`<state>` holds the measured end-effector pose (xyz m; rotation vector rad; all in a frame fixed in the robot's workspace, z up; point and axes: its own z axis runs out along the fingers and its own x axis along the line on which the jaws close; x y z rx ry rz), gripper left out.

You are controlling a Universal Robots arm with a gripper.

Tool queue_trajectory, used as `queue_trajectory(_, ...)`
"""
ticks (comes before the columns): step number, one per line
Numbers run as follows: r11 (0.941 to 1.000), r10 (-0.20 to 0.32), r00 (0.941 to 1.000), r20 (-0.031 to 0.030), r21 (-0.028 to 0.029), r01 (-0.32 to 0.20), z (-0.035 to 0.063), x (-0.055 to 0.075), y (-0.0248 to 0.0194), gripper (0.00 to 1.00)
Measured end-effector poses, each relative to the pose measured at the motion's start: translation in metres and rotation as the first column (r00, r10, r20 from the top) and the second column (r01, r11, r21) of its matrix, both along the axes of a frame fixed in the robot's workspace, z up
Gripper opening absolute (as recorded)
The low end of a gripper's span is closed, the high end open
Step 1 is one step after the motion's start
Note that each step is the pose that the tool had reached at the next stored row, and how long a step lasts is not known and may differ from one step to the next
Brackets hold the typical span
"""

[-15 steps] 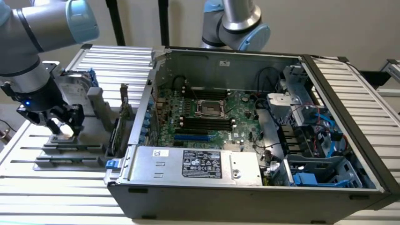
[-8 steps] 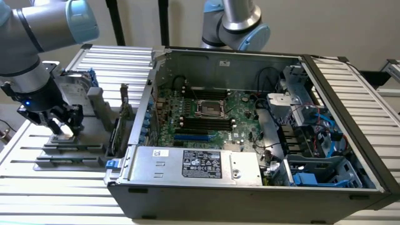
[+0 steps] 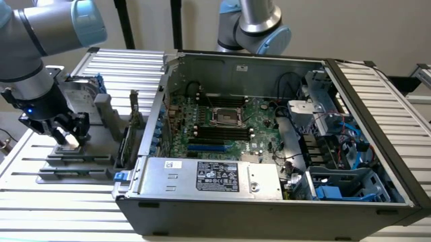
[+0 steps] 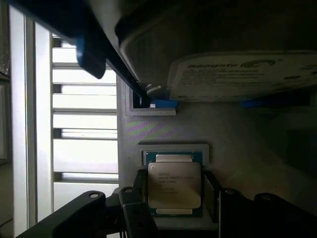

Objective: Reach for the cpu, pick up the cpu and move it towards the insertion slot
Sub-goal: 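Pick up the cpu and move it towards the insertion slot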

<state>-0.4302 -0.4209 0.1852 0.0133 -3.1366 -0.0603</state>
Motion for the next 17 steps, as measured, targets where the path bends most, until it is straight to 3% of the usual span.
queue_trajectory(8, 1.0, 0.0, 1.0, -0.0072, -0.0001, 0.0, 0.0082, 0.0, -0.0001, 0.55)
queue_trajectory(13, 1.0, 0.0, 0.9999, -0.0154, -0.0002, 0.0, 0.0248, 0.0, -0.0005, 0.55)
queue_trajectory(17, 1.0, 0.0, 0.9999, -0.0166, 0.001, 0.0, 0.0428, 0.002, -0.0013, 0.55)
